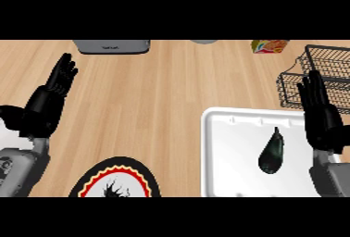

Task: Pick the eggplant from the tray and place it in the tiered basket

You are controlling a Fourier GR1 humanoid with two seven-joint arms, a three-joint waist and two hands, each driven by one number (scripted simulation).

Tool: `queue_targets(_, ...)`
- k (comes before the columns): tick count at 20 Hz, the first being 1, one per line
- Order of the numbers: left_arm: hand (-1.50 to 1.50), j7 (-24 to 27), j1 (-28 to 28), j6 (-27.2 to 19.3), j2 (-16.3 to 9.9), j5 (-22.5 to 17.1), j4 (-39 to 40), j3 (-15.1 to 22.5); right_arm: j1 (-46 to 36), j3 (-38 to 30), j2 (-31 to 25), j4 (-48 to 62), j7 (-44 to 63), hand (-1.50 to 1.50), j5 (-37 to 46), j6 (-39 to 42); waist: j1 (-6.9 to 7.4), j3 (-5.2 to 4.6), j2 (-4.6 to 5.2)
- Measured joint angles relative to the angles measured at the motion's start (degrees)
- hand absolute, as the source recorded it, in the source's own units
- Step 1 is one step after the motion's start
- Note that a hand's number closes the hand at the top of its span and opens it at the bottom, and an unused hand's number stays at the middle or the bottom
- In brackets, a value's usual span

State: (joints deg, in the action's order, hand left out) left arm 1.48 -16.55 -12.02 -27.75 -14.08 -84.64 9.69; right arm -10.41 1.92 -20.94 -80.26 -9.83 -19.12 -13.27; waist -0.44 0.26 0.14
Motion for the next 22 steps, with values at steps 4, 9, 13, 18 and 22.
queue_targets(4, 0.0, -0.05, 1.27, -2.62, 2.26, 2.08, -0.23, 0.55, 2.03, -8.2, -0.77, 1.23, -2.29, 1.5, -8.5, 5.22, -0.41, -0.08, -0.15)
queue_targets(9, 0.0, -0.38, 3.46, -6.06, 5.4, 3.14, -0.52, 1.68, 5.88, -19.57, -0.24, 5.67, -1.37, -1.5, -19.76, 6.31, -2.31, 0.24, -0.58)
queue_targets(13, 0.0, -0.5, 4.74, -7.77, 8.05, 3.85, -0.63, 3.28, 8.57, -22.34, 3.93, 7.52, 2.88, -1.5, -31.99, 17.63, -1.93, 0.17, -0.52)
queue_targets(18, 0.0, -1.21, 5.87, -9.89, 10.11, 6.25, -1.52, 5.19, 17.2, -26.27, 0.15, 7.48, 4.81, -1.5, -39.31, 35.88, -1.2, -0.06, -0.4)
queue_targets(22, 0.0, -1.64, 6.01, -10.59, 11.01, 7.22, -1.99, 5.85, 23.17, -28.22, -7.07, 5.5, 5.28, -1.5, -35.53, 43.13, -1.07, -0.21, -0.35)
